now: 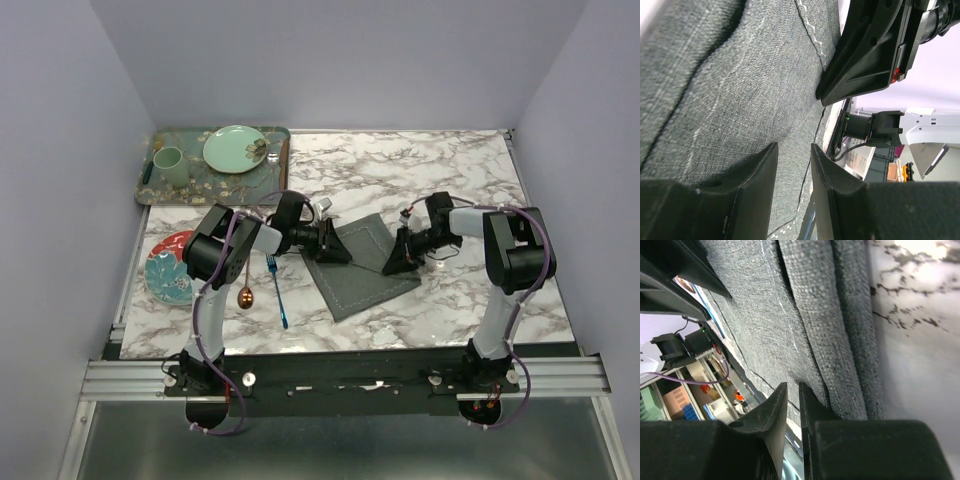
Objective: Fold the napkin into a case and place the utensils inside
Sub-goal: Smooth out the upper triangle-folded napkin at the center of the board, then move the upper triangle-folded napkin to the center of the board.
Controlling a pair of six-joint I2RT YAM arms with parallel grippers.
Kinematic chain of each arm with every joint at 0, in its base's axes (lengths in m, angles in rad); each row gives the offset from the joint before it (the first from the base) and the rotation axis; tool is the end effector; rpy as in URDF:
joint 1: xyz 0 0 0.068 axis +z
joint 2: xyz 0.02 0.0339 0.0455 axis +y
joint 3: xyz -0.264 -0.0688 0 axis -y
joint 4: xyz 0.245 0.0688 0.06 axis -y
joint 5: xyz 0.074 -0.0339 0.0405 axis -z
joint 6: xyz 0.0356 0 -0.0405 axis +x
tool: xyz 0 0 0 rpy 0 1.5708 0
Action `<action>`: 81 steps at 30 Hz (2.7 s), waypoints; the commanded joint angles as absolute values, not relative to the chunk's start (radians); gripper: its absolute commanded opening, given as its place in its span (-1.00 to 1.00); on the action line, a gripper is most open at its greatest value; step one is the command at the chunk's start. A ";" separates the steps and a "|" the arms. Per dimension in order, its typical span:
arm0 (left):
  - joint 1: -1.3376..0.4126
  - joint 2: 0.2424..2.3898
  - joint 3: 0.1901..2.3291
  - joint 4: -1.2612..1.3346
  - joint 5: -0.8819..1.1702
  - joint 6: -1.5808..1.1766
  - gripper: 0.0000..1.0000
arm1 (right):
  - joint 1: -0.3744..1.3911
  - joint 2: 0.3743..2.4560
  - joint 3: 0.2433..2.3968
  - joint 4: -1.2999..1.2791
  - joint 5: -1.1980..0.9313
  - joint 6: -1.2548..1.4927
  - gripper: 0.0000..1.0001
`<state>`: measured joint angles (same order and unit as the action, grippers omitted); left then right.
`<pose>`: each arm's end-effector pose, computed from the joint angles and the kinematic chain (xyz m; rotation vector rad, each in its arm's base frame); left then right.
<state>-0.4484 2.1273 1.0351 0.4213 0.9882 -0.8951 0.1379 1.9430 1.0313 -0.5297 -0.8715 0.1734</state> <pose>0.3465 -0.1997 0.0896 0.0785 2.5181 -1.7609 0.3191 0.0718 0.1064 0.0351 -2.8298 -1.3296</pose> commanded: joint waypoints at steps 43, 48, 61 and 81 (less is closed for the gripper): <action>-0.337 2.180 1.164 0.221 0.960 -0.755 -0.15 | 0.098 2.014 0.986 -0.641 -0.916 0.074 -0.03; -0.341 2.082 1.213 0.193 1.026 -0.663 -0.03 | 0.100 1.805 1.052 -0.696 -1.065 0.008 -0.05; -0.341 1.812 1.249 -0.392 0.714 -0.005 0.01 | 0.100 1.825 1.281 -0.755 -0.693 -0.130 -0.09; -0.342 2.014 1.563 -0.650 0.658 0.244 0.01 | 0.158 1.899 1.123 -0.730 -0.644 -0.176 -0.25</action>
<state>-0.3462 1.9560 1.4284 -0.5823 0.6678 0.1638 0.1307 1.9232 1.1961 -0.7128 -0.6556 -0.1478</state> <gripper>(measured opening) 0.507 0.393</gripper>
